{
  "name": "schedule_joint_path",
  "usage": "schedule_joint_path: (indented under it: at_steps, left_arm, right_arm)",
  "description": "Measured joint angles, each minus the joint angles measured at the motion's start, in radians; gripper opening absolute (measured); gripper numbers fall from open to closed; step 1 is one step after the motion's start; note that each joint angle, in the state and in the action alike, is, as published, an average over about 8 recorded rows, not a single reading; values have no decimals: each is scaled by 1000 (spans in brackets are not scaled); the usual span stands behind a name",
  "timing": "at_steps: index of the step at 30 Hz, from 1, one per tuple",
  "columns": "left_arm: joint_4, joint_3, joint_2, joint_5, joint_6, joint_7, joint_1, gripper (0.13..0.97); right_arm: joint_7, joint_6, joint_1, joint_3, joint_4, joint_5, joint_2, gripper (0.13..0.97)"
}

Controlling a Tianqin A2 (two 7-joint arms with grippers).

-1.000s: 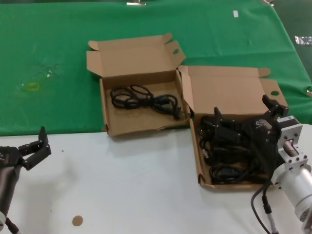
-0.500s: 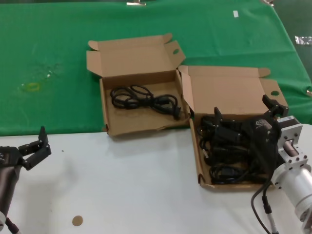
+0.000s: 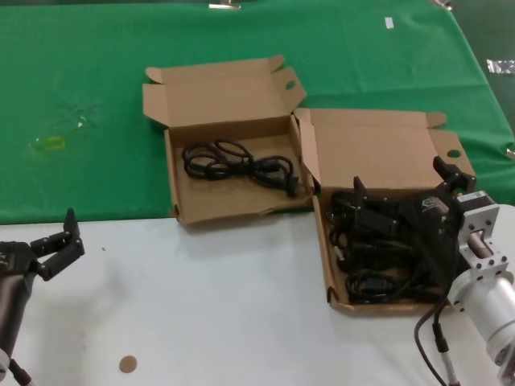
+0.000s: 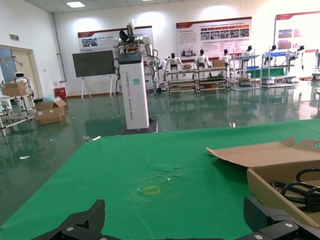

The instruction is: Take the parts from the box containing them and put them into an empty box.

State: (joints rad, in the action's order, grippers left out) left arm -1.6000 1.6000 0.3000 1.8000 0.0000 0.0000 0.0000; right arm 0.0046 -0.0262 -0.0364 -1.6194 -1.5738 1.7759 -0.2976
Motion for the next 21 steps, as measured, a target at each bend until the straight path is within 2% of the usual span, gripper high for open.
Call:
schedule_joint_path:
  at_steps: [21]
  left_arm:
    - [0, 0, 0, 0, 0, 0, 0, 966]
  right_arm:
    - [0, 0, 0, 0, 0, 0, 0, 966]
